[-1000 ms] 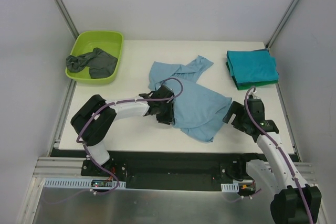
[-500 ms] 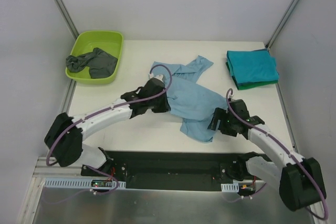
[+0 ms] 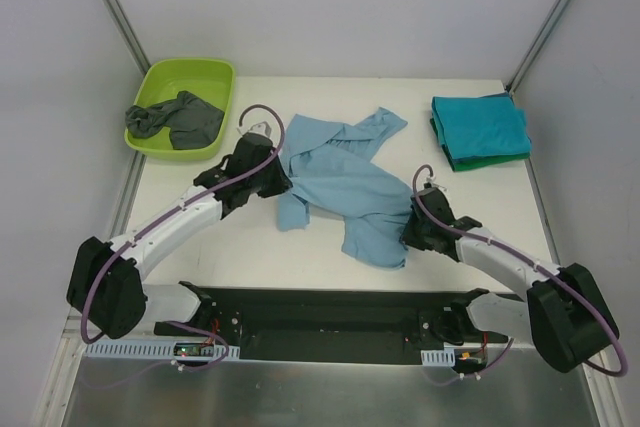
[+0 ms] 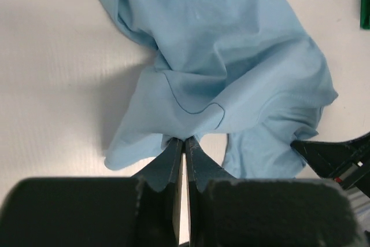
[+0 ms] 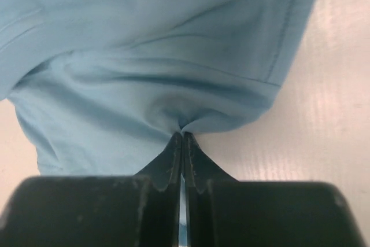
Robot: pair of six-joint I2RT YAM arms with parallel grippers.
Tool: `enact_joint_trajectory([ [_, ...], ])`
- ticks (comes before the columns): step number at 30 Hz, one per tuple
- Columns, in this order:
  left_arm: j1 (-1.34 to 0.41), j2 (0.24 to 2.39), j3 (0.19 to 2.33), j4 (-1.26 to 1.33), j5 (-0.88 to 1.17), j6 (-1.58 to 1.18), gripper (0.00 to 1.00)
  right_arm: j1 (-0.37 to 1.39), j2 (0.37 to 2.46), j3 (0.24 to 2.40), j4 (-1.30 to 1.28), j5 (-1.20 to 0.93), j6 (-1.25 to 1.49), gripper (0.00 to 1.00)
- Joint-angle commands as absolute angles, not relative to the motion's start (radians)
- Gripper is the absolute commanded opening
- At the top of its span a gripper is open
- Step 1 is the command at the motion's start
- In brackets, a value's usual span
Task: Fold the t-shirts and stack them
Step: Flatten out the tshirt
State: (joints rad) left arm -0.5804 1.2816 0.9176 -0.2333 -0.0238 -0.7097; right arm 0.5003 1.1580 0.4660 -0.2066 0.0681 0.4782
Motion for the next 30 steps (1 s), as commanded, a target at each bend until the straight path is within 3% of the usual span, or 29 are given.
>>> enact_joint_trajectory([
  [1,-0.535,1.184,1.009,-0.222,-0.061,-0.641,0.00,0.502,1.066,0.535,-0.262,0.270,0.465,0.00],
  [9,-0.512,0.936,1.257,-0.216,-0.245,-0.424,0.00,0.500,0.783,0.920,-0.540,0.606,0.168,0.00],
  [14,-0.514,0.851,1.472,-0.210,-0.177,-0.324,0.00,0.503,0.697,1.188,-0.537,0.543,0.009,0.00],
  [18,-0.514,0.854,1.649,-0.210,-0.115,-0.269,0.00,0.503,0.739,1.449,-0.593,0.413,-0.075,0.00],
  [22,-0.512,0.917,1.793,-0.207,-0.147,-0.210,0.00,0.500,0.813,1.639,-0.597,0.411,-0.147,0.00],
  [26,-0.512,1.029,1.884,-0.206,-0.273,-0.140,0.00,0.502,0.945,1.773,-0.581,0.451,-0.233,0.00],
  [30,-0.497,1.173,1.881,-0.063,-0.527,-0.026,0.00,0.482,1.133,1.848,-0.525,0.526,-0.336,0.00],
])
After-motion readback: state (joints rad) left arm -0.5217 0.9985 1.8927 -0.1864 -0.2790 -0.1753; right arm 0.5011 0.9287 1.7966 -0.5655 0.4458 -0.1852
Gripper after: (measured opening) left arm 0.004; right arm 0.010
